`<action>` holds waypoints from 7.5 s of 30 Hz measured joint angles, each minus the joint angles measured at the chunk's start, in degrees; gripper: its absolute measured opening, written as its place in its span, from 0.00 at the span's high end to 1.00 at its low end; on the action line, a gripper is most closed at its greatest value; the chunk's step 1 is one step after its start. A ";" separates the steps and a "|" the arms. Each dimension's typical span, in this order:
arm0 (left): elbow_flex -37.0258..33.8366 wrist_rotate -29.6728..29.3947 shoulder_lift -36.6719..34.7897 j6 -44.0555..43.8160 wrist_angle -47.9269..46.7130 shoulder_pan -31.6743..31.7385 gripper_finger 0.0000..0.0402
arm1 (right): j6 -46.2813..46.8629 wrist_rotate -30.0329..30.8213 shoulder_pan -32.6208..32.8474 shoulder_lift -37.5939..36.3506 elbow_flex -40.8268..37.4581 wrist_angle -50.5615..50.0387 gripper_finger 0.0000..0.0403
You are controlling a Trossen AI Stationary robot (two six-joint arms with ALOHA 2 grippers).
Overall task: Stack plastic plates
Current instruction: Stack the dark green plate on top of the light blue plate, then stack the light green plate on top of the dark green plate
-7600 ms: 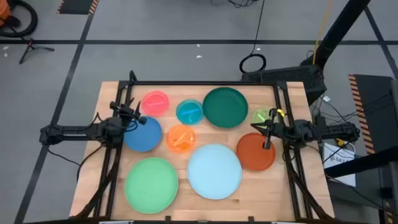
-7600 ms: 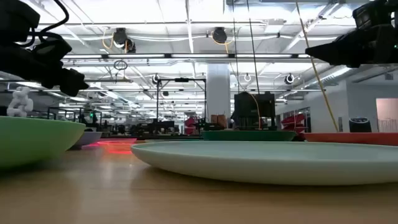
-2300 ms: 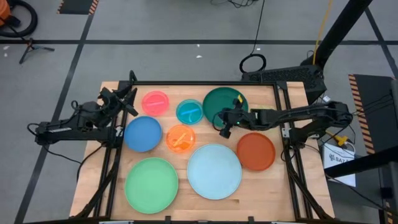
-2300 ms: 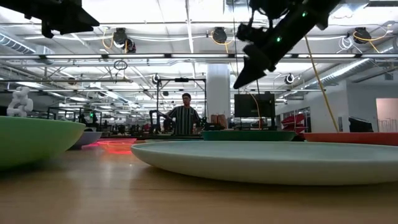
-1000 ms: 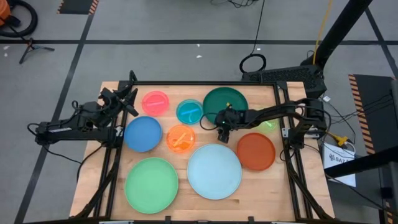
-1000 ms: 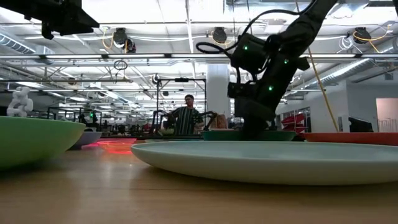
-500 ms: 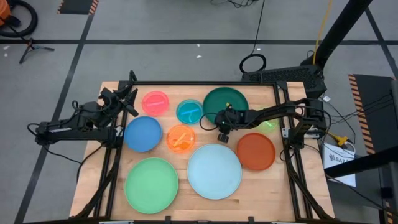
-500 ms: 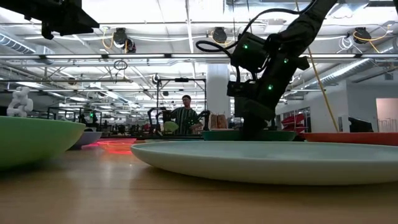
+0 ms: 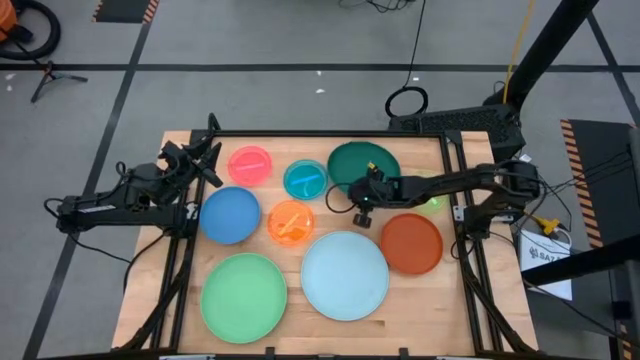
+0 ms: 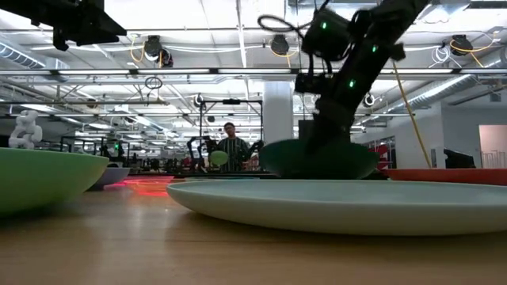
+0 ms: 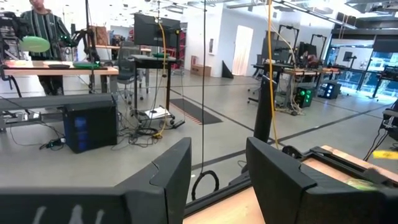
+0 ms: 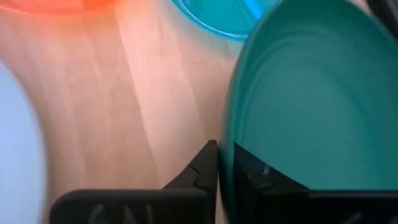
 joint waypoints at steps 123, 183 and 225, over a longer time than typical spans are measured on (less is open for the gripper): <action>0.04 41.53 9.28 -9.57 15.11 -4.10 0.60 | 9.70 26.49 43.11 0.16 15.76 -22.22 0.73; 21.57 38.53 58.31 -28.67 -46.92 -28.18 0.60 | -20.18 9.40 26.90 -42.26 -18.52 24.89 0.81; 21.55 35.71 61.31 -30.00 -45.00 -31.56 0.92 | -20.34 9.13 26.92 -42.26 -18.50 24.59 0.81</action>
